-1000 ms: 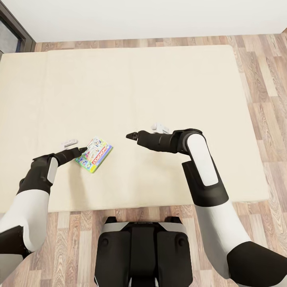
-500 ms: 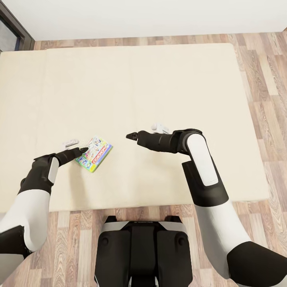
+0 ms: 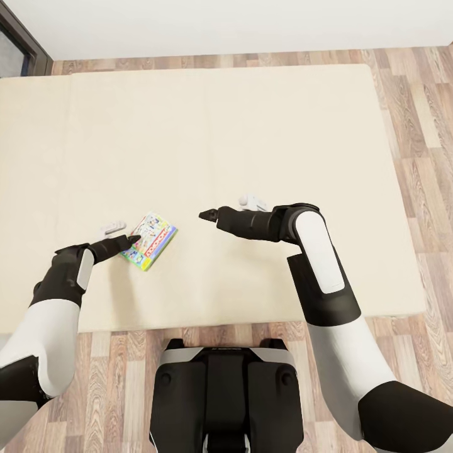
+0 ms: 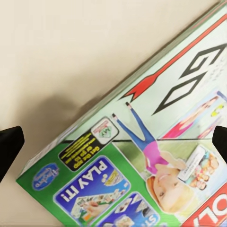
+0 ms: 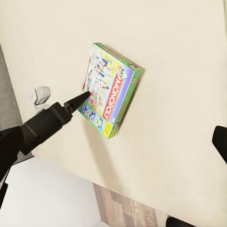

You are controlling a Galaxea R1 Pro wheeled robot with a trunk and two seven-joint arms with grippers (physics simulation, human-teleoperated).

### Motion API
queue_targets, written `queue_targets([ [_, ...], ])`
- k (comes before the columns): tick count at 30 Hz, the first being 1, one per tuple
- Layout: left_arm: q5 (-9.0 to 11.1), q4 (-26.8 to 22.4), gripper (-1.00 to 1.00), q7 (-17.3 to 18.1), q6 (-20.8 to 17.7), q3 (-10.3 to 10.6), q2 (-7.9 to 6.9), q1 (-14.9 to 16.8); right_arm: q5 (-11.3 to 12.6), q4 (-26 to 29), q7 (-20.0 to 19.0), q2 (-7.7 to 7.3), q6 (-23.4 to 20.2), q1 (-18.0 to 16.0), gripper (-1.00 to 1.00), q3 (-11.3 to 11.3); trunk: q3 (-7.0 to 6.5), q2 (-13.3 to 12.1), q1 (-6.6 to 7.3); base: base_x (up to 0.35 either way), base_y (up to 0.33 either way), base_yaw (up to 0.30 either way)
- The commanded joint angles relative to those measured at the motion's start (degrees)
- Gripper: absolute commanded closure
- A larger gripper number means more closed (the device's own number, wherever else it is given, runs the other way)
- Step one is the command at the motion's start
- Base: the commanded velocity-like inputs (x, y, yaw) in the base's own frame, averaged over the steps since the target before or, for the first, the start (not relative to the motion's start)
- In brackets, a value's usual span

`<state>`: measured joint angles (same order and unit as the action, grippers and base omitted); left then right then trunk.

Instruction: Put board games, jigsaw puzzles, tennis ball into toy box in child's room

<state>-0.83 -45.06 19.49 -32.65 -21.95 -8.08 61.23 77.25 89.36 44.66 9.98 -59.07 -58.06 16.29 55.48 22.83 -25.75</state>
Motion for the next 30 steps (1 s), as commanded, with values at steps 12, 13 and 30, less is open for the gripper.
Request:
queue_targets([
  [12, 0.0, 0.0, -1.00, 0.3, -1.2, 3.0, -0.01, 0.0, 0.5, 0.1, 0.6, 0.02, 0.0, 0.0, -1.00, 0.1, 0.10, 0.1, -0.04, 0.000, 0.000, 0.000],
  [13, 0.0, 0.0, -1.00, 0.3, -1.2, 3.4, 0.00, 0.0, 0.5, 0.1, 0.6, 0.02, 0.0, 0.0, -1.00, 0.1, 0.14, 0.1, -0.04, 0.000, 0.000, 0.000],
  [30, 0.3, 0.0, -1.00, 0.9, -0.9, 4.1, -0.02, 0.0, 0.4, 0.0, 0.5, 0.02, 0.0, 0.0, -1.00, 0.1, 0.61, 0.1, -0.04, 0.000, 0.000, 0.000],
])
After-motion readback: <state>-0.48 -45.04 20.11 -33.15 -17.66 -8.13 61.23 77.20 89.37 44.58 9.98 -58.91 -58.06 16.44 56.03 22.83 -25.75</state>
